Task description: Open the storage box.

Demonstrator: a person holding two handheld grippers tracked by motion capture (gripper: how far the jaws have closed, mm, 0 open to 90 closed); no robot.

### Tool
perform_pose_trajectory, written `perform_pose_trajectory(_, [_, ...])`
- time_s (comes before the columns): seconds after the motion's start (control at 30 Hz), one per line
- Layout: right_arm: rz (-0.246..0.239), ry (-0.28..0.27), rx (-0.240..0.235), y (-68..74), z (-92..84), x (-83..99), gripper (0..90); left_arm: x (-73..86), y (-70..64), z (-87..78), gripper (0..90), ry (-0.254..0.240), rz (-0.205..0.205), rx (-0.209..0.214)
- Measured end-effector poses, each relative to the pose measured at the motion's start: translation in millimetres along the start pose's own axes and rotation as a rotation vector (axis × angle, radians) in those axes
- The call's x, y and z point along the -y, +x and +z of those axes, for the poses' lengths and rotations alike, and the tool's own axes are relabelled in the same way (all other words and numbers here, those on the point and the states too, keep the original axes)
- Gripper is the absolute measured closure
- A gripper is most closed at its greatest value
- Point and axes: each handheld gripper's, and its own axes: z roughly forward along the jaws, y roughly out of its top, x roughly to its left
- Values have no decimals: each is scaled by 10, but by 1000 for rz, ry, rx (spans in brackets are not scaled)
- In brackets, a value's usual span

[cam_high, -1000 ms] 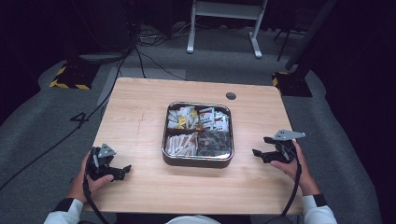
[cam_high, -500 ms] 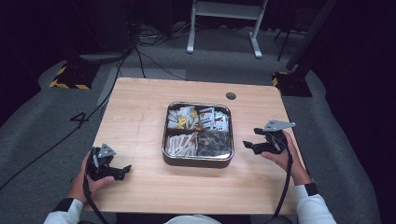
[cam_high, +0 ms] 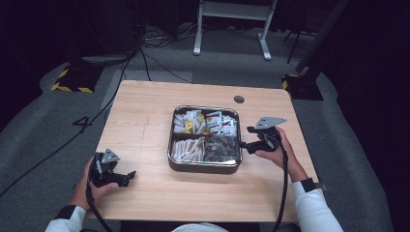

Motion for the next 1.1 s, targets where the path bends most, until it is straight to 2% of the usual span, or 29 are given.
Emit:
perform_pose_trajectory(0.13, [-11, 2, -11, 31, 75, -81, 254, 0, 0, 0, 2, 0, 0, 0])
perform_pose_trajectory(0.47, [-36, 33, -40, 187, 417, -313, 273, 3, 7, -5, 3, 2, 6, 2])
perform_pose_trajectory(0.73, [-48, 52, -64, 290, 668, -423, 290, 7, 6, -5, 3, -2, 4, 2])
perform_pose_trajectory(0.97, [-53, 53, -57, 343, 834, -504, 322, 9, 5, -5, 3, -2, 1, 4])
perform_pose_trajectory(1.1, [-48, 60, -69, 360, 927, -538, 324, 9, 6, -6, 3, -2, 2, 5])
